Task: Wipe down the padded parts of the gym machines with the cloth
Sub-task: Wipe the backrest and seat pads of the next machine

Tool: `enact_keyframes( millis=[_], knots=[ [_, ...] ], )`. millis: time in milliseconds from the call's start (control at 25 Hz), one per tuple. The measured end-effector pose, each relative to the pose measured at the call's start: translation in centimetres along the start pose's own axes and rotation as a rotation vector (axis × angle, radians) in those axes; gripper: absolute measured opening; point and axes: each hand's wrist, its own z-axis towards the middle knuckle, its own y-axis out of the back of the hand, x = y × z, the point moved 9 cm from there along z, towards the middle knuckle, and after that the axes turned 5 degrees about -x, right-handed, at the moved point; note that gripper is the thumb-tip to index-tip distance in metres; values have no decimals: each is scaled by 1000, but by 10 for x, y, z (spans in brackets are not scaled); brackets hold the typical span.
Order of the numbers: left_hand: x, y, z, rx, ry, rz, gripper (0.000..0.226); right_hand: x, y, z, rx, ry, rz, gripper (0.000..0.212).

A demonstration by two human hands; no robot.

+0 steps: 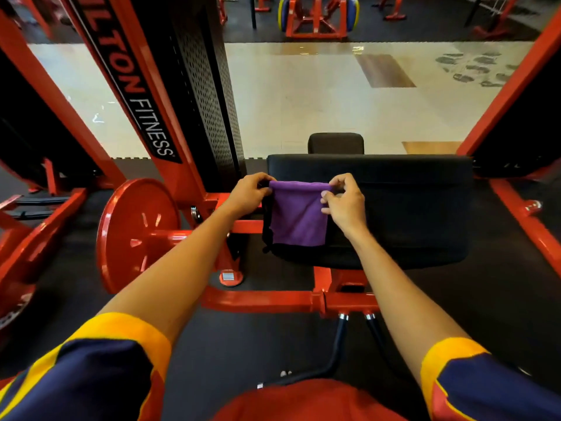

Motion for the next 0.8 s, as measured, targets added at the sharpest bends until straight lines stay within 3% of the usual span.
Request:
enact_keyframes(
  millis=[280,400,480,600,720,800],
  knots=[
    [11,-6,74,52,27,14,23,14,-34,45,-121,35,-106,25],
    [23,-9,108,75,-8,-5,25,9,-73,42,-85,80,-132,49],
    [20,-16,131,92,-76,16,31,-5,-109,31,-44,143,-359,72],
    [8,-41,146,310,-174,55,35,-10,-149,16,-149,205,-717,79],
    [16,-60,158,459,-183,5,39,-11,-166,32,-246,103,-924,91],
    [26,-70,168,506,-189,-72,39,-13,-169,39,-247,99,-1034,87]
  ],
)
